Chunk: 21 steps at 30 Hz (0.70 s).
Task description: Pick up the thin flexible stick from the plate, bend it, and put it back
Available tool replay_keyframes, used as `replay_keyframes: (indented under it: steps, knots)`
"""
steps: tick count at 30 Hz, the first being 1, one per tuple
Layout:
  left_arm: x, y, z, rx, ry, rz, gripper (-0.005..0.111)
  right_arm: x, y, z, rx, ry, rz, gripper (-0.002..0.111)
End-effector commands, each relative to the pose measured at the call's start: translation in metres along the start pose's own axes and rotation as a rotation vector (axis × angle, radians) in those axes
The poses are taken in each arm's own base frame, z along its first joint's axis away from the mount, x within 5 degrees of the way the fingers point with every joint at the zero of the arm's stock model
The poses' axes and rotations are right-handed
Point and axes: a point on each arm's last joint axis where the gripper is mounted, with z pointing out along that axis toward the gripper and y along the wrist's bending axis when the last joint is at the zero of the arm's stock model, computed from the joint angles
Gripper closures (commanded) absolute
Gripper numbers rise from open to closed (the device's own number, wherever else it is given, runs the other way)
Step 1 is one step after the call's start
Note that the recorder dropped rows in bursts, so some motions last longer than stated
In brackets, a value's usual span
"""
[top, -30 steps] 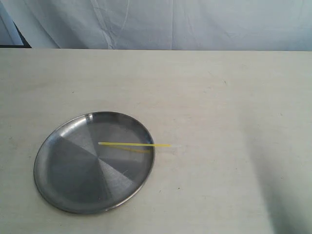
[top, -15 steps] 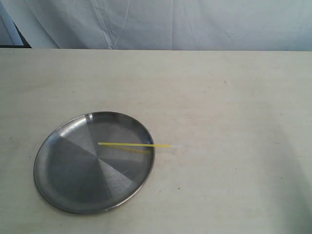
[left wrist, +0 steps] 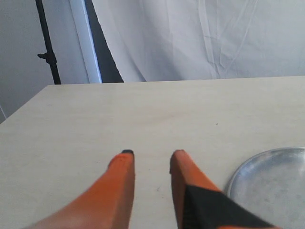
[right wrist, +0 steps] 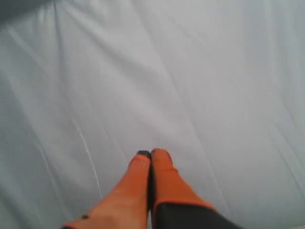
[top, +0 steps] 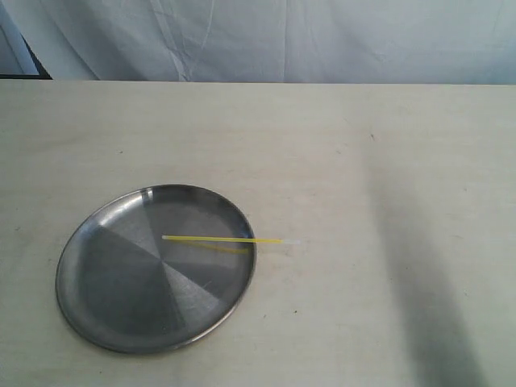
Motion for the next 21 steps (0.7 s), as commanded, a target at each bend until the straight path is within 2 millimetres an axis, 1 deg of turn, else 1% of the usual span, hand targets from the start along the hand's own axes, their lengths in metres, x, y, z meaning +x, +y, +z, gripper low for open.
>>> replay_keyframes:
  steps: [1, 2, 3, 4, 5, 7, 8, 9, 10, 11, 13, 16, 19, 21]
  knots:
    - [0.001, 0.000, 0.000, -0.006, 0.000, 0.004, 0.079, 0.031, 0.016, 0.095, 0.016, 0.684, -0.335, 0.109]
    - [0.001, 0.000, 0.000, -0.006, 0.000, 0.004, 0.079, 0.042, 0.025, 0.111, -0.037, 0.804, -0.423, 0.109]
    - [0.001, 0.000, 0.000, -0.006, 0.000, 0.004, 0.079, 0.057, 0.037, 0.129, -0.113, 0.944, -0.507, 0.109]
    - [0.001, 0.000, 0.000, -0.006, 0.000, 0.004, 0.079, 0.074, 0.050, 0.144, -0.192, 1.068, -0.568, 0.109]
    - [0.001, 0.000, 0.000, -0.006, 0.000, 0.004, 0.079, 0.096, 0.060, 0.156, -0.245, 1.178, -0.599, 0.109]
    - [0.001, 0.000, 0.000, -0.006, 0.000, 0.004, 0.079, 0.137, 0.086, 0.174, -0.337, 1.374, -0.645, 0.109]
    - [0.001, 0.000, 0.000, -0.006, 0.000, 0.004, 0.079, 0.151, 0.097, 0.180, -0.364, 1.435, -0.666, 0.109]
    - [0.001, 0.000, 0.000, -0.006, 0.000, 0.004, 0.079, 0.172, 0.108, 0.184, -0.393, 1.518, -0.689, 0.109]
    - [0.001, 0.000, 0.000, -0.006, 0.000, 0.004, 0.079, 0.192, 0.117, 0.185, -0.417, 1.595, -0.714, 0.109]
    - [0.001, 0.000, 0.000, -0.006, 0.000, 0.004, 0.079, 0.208, 0.124, 0.184, -0.435, 1.656, -0.736, 0.109]
    - [0.001, 0.000, 0.000, -0.006, 0.000, 0.004, 0.079, 0.244, 0.141, 0.178, -0.476, 1.749, -0.833, 0.109]
    - [0.001, 0.000, 0.000, -0.006, 0.000, 0.004, 0.079, 0.283, 0.156, 0.165, -0.507, 1.790, -1.026, 0.109]
    - [0.001, 0.000, 0.000, -0.006, 0.000, 0.004, 0.079, 0.308, 0.167, 0.150, -0.540, 1.794, -1.188, 0.109]
    - [0.001, 0.000, 0.000, -0.006, 0.000, 0.004, 0.079, 0.316, 0.177, 0.141, -0.575, 1.772, -1.229, 0.109]
